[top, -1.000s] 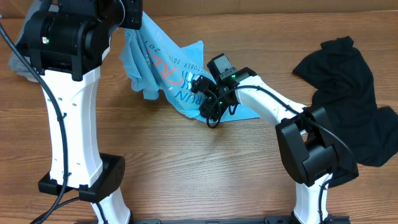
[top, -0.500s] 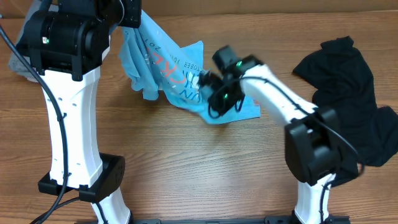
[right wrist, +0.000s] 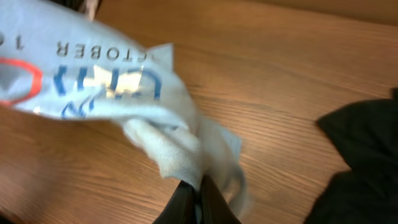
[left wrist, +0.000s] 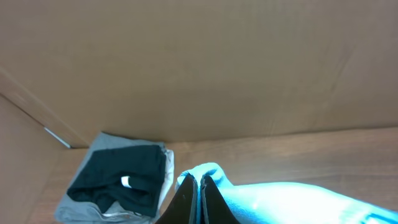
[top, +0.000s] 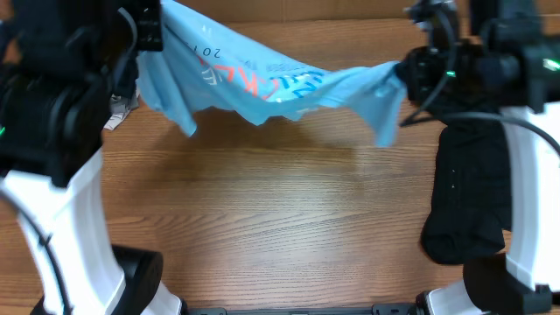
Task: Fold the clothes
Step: 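Lift the T-shirt with both grippers, stretch apart, lay it down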
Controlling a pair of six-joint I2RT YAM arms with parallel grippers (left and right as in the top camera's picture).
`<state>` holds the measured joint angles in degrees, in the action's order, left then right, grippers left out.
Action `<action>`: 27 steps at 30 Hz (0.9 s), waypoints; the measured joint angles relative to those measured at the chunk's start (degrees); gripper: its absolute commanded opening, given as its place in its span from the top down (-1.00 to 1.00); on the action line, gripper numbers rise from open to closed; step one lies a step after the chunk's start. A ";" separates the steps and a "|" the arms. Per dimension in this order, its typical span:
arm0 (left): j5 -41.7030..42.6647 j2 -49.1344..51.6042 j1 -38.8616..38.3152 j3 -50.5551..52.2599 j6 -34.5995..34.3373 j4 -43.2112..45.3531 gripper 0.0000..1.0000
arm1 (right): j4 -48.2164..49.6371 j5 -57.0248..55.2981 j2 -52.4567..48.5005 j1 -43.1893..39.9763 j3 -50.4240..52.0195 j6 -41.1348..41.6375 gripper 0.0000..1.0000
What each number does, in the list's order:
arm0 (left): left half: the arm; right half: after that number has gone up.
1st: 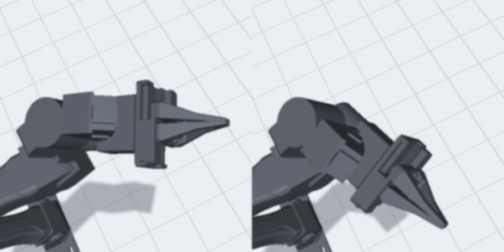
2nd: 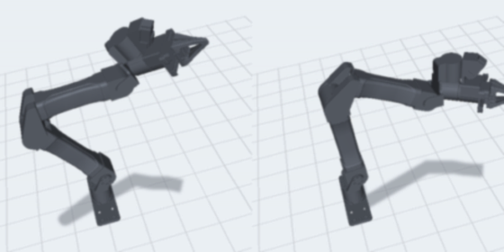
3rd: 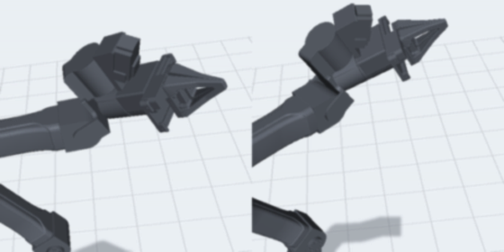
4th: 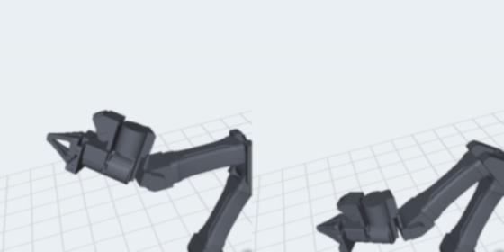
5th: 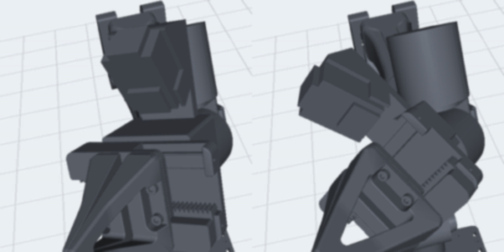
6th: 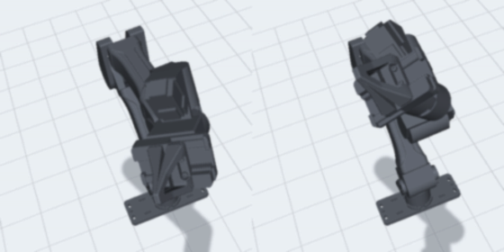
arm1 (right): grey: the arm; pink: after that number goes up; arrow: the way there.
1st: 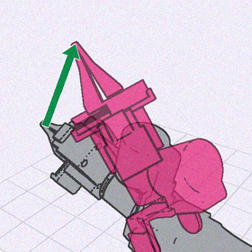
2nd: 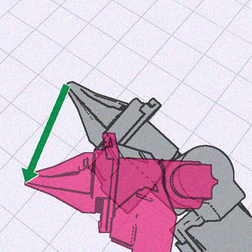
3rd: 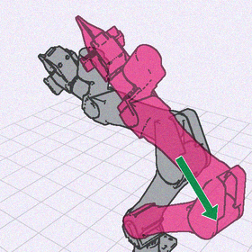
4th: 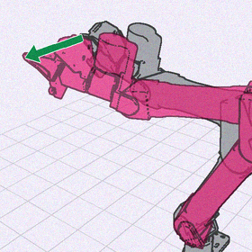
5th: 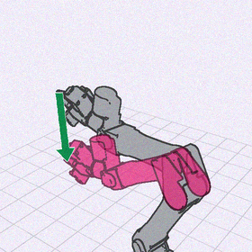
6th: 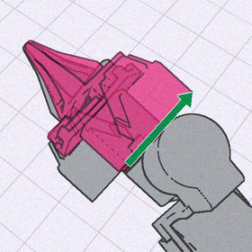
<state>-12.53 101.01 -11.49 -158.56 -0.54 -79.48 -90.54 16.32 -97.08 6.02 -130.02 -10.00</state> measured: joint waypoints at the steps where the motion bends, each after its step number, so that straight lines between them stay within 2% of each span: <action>1: -0.04 -0.96 0.00 0.00 0.00 -0.26 0.92 | -0.59 -0.02 0.74 -0.57 -0.98 0.46 0.92; 6: -0.17 -6.19 0.00 0.00 0.00 -1.81 0.91 | -1.66 -0.07 5.97 -1.90 -4.46 2.64 0.92; 12: -0.17 -11.93 0.00 -0.02 0.00 -5.33 0.92 | -2.71 -0.42 17.29 -1.90 -6.32 5.77 0.92; 18: -0.15 -15.26 0.00 -0.13 -0.04 -10.25 0.92 | -6.08 -5.55 25.07 -1.90 -8.09 8.76 0.93; 22: -0.15 -14.03 0.00 -0.17 -0.24 -10.60 0.92 | -6.75 -8.17 23.41 -1.90 -7.91 9.88 0.93; 27: -0.15 -7.13 0.00 -0.22 -0.63 -10.60 0.92 | -6.73 -9.73 13.33 -1.92 -7.10 10.43 0.93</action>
<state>-12.69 93.89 -11.49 -158.78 -1.17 -90.08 -97.27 6.59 -83.74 4.10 -137.12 0.43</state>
